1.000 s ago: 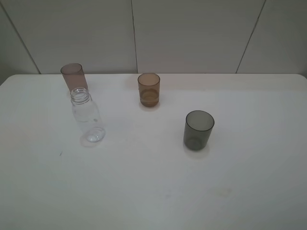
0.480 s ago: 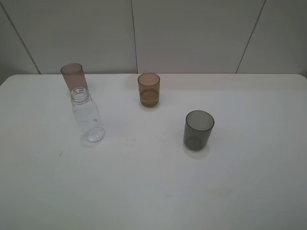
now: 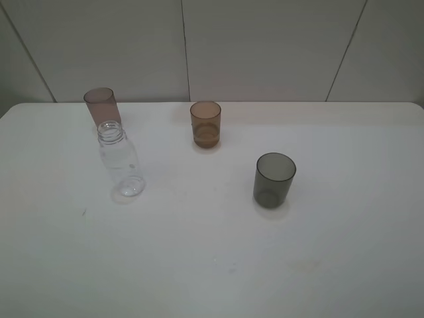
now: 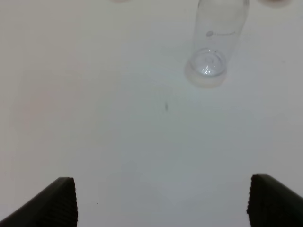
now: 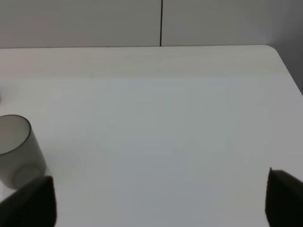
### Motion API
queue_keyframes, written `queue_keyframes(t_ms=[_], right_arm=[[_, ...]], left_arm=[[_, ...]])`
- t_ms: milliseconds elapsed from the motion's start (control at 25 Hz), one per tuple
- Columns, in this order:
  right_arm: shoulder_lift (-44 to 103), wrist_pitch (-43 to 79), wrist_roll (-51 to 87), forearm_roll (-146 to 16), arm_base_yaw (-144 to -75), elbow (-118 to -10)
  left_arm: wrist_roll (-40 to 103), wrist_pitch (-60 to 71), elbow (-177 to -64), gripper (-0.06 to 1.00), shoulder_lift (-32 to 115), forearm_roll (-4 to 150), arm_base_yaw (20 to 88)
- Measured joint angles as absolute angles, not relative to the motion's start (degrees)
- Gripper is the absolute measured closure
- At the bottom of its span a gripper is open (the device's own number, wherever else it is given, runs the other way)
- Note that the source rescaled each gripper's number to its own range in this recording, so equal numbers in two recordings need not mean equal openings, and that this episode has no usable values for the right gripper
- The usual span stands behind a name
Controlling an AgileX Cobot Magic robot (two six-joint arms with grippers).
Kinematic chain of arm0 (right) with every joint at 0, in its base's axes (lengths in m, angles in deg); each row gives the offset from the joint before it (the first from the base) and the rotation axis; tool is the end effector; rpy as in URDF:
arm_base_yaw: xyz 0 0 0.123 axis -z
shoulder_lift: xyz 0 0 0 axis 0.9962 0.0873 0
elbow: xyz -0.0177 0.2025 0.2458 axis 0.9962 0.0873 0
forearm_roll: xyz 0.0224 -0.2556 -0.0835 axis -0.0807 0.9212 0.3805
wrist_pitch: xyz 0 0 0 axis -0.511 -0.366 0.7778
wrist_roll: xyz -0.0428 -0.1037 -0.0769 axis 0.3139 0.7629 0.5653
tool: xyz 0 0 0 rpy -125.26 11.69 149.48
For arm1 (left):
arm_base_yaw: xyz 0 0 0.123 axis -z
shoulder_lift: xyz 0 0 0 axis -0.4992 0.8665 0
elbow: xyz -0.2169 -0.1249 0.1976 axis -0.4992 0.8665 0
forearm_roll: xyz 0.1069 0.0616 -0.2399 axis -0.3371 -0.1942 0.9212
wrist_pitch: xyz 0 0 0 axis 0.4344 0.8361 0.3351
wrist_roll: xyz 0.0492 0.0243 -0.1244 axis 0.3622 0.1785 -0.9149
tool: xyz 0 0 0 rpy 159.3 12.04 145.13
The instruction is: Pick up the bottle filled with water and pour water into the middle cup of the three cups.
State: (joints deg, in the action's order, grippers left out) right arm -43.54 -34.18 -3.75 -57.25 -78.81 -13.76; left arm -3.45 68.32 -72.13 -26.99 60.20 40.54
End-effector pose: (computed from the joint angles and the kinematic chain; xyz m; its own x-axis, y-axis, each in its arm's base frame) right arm 0.0143 -0.0015 0.2721 -0.4393 0.0214 -0.8981 0.0962 0.9951 -0.0234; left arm 0.0160 -0.0045 0.2681 -0.5607 0.0887 -0.8232 0.1841 0.9827 -0.0196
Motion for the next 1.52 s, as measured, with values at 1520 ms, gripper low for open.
queue_keyframes(t_ms=[1520], right_arm=[[-43.5, -34.2, -3.7, -57.2, -78.8, -13.8]], left_arm=[[1.3, 62.8, -69.8, 0.22, -31.7, 62.2, 29.9]])
